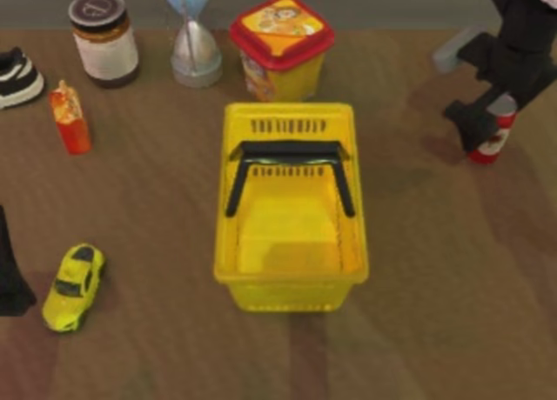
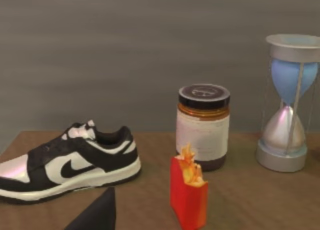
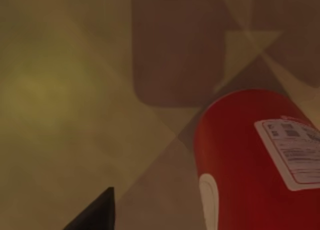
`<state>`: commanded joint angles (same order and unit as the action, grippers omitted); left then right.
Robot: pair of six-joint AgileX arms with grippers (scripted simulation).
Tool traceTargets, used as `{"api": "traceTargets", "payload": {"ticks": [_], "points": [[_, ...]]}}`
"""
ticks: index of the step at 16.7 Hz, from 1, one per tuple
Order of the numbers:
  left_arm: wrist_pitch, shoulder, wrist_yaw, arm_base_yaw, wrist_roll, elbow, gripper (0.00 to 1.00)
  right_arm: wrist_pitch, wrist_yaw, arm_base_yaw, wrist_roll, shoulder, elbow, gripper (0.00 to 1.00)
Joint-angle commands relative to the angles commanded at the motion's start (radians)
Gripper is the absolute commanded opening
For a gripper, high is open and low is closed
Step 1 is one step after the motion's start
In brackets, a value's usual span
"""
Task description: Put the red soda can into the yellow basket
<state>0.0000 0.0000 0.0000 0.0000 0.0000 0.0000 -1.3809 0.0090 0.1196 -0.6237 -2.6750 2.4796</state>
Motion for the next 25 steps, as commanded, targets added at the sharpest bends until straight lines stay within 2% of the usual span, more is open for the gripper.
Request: {"api": "traceTargets", "payload": {"ticks": [6, 19, 25], "points": [[0.0, 0.0, 0.0, 0.0, 0.0, 0.0, 1.0, 0.046, 0.0, 0.0, 0.0, 0.014, -0.054, 1.0], [0.0, 0.0, 0.0, 0.0, 0.0, 0.0, 1.0, 0.046, 0.0, 0.0, 0.0, 0.014, -0.054, 0.02], [0.0, 0.0, 0.0, 0.0, 0.0, 0.0, 1.0, 0.046, 0.0, 0.0, 0.0, 0.014, -0.054, 0.0]]}}
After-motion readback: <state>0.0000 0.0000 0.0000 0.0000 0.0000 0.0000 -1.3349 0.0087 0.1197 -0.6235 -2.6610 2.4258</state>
